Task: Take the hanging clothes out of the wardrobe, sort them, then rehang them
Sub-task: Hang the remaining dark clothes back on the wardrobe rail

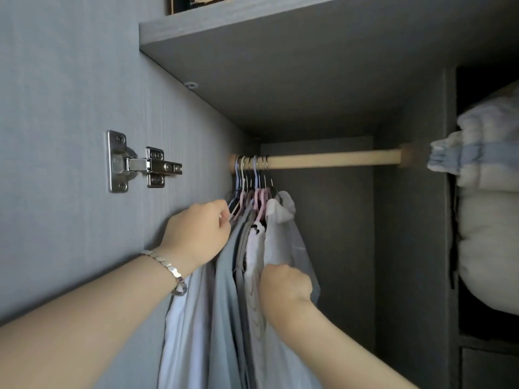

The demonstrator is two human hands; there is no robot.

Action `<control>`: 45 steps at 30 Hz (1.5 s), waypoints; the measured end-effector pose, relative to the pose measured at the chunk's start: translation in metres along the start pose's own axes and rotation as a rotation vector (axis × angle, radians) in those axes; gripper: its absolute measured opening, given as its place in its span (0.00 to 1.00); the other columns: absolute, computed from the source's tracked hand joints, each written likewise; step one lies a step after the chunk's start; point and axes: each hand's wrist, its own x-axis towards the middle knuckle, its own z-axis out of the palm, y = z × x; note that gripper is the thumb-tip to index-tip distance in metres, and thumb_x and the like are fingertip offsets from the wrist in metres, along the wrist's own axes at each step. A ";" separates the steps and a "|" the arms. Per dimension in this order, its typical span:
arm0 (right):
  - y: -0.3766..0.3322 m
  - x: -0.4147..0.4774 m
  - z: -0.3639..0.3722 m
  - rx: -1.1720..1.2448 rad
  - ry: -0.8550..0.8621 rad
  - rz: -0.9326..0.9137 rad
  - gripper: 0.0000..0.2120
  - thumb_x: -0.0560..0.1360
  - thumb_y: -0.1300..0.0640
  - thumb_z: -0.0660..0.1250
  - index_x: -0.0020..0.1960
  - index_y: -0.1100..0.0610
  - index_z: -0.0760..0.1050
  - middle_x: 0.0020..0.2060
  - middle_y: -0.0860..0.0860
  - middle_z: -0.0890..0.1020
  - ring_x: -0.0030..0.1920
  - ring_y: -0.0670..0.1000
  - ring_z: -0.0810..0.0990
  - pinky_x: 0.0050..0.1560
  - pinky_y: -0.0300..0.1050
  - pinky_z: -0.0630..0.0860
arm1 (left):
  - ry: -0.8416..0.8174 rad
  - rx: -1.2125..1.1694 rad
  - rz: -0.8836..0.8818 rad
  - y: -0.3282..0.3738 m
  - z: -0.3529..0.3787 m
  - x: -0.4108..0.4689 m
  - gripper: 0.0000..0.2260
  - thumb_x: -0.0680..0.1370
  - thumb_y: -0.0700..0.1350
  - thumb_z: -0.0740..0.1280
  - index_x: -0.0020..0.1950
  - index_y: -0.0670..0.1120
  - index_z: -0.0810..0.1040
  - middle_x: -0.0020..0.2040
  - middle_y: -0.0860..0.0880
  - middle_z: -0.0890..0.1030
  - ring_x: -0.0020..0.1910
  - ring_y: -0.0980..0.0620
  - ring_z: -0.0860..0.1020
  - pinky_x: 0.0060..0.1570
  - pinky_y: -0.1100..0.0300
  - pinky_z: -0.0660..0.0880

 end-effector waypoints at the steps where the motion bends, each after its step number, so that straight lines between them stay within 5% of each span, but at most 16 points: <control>1: 0.000 -0.005 0.002 -0.024 0.015 -0.021 0.15 0.78 0.68 0.56 0.62 0.60 0.72 0.62 0.56 0.76 0.62 0.56 0.75 0.51 0.43 0.72 | -0.003 0.007 0.004 0.002 -0.001 -0.003 0.08 0.78 0.43 0.59 0.52 0.50 0.76 0.44 0.51 0.83 0.44 0.46 0.78 0.44 0.57 0.75; 4: -0.001 -0.024 0.012 -0.071 0.007 -0.100 0.09 0.76 0.70 0.56 0.46 0.61 0.73 0.58 0.57 0.79 0.58 0.58 0.77 0.34 0.39 0.63 | -0.006 0.002 0.015 0.007 -0.001 -0.012 0.07 0.78 0.43 0.59 0.51 0.49 0.76 0.41 0.50 0.82 0.39 0.47 0.77 0.40 0.57 0.74; 6: 0.002 -0.031 0.024 -0.074 -0.034 -0.105 0.15 0.75 0.71 0.56 0.34 0.58 0.60 0.52 0.57 0.79 0.55 0.58 0.78 0.29 0.39 0.56 | -0.013 -0.009 0.019 0.010 -0.001 -0.018 0.07 0.78 0.44 0.59 0.51 0.49 0.76 0.41 0.50 0.82 0.40 0.46 0.77 0.40 0.56 0.74; 8: 0.006 -0.034 0.028 -0.067 -0.051 -0.123 0.14 0.76 0.71 0.56 0.37 0.56 0.62 0.47 0.56 0.78 0.52 0.57 0.78 0.28 0.39 0.55 | -0.015 0.011 0.042 0.014 -0.002 -0.021 0.08 0.78 0.44 0.58 0.52 0.49 0.76 0.44 0.50 0.81 0.43 0.46 0.78 0.41 0.56 0.74; 11: 0.013 -0.038 0.026 0.058 -0.041 -0.149 0.07 0.81 0.60 0.54 0.57 0.57 0.68 0.57 0.58 0.76 0.57 0.58 0.77 0.36 0.42 0.65 | 0.052 -0.015 0.065 0.020 -0.011 -0.026 0.08 0.78 0.43 0.58 0.51 0.48 0.76 0.45 0.51 0.81 0.40 0.48 0.75 0.39 0.58 0.71; 13: 0.019 -0.046 0.025 0.184 -0.020 -0.109 0.17 0.82 0.49 0.52 0.61 0.59 0.68 0.56 0.57 0.77 0.55 0.58 0.78 0.43 0.44 0.68 | 0.044 -0.040 0.077 0.025 -0.017 -0.032 0.07 0.78 0.43 0.58 0.51 0.48 0.76 0.44 0.51 0.80 0.39 0.49 0.73 0.38 0.58 0.70; 19: 0.053 -0.107 0.029 0.155 -0.198 0.153 0.12 0.78 0.55 0.55 0.46 0.60 0.73 0.44 0.55 0.80 0.44 0.56 0.80 0.44 0.45 0.75 | -0.400 -0.031 0.162 0.054 -0.019 -0.070 0.08 0.78 0.44 0.58 0.48 0.43 0.76 0.47 0.46 0.80 0.47 0.45 0.77 0.42 0.58 0.69; 23: 0.078 -0.175 0.030 0.383 -0.312 0.413 0.12 0.78 0.58 0.56 0.40 0.62 0.71 0.34 0.52 0.80 0.28 0.49 0.76 0.30 0.37 0.74 | -0.742 -0.004 0.271 0.079 -0.006 -0.123 0.12 0.76 0.41 0.59 0.32 0.43 0.71 0.31 0.47 0.75 0.33 0.46 0.75 0.38 0.60 0.71; 30: 0.114 -0.360 0.029 0.413 -0.301 0.646 0.12 0.77 0.59 0.57 0.49 0.64 0.77 0.38 0.54 0.80 0.29 0.48 0.75 0.32 0.35 0.70 | -1.102 -0.154 0.552 0.159 -0.001 -0.259 0.10 0.75 0.39 0.57 0.47 0.40 0.77 0.42 0.44 0.82 0.37 0.45 0.78 0.30 0.65 0.67; 33: 0.136 -0.460 0.036 0.388 -0.295 0.822 0.12 0.77 0.59 0.57 0.49 0.64 0.77 0.36 0.53 0.80 0.28 0.46 0.74 0.32 0.36 0.73 | -1.168 -0.216 0.715 0.212 -0.008 -0.327 0.07 0.73 0.39 0.57 0.43 0.43 0.75 0.41 0.45 0.81 0.34 0.47 0.77 0.33 0.63 0.71; 37: 0.149 -0.611 0.043 0.296 -0.362 1.091 0.12 0.77 0.59 0.55 0.46 0.60 0.77 0.36 0.53 0.79 0.28 0.46 0.73 0.34 0.37 0.73 | -1.186 -0.295 0.997 0.285 -0.035 -0.434 0.06 0.73 0.41 0.59 0.39 0.45 0.74 0.45 0.46 0.84 0.47 0.46 0.82 0.50 0.58 0.76; 41: 0.137 -0.772 0.055 0.286 -0.385 1.389 0.12 0.75 0.60 0.55 0.41 0.59 0.76 0.32 0.51 0.79 0.27 0.47 0.73 0.35 0.35 0.72 | -1.234 -0.355 1.279 0.349 -0.076 -0.562 0.08 0.75 0.42 0.58 0.35 0.47 0.70 0.44 0.45 0.80 0.50 0.45 0.80 0.49 0.58 0.73; 45: 0.101 -0.926 0.063 0.354 -0.376 1.696 0.14 0.75 0.61 0.55 0.34 0.59 0.74 0.20 0.49 0.74 0.39 0.53 0.77 0.41 0.41 0.74 | -1.280 -0.396 1.567 0.395 -0.140 -0.700 0.09 0.74 0.44 0.58 0.35 0.47 0.71 0.43 0.46 0.80 0.49 0.44 0.80 0.47 0.59 0.73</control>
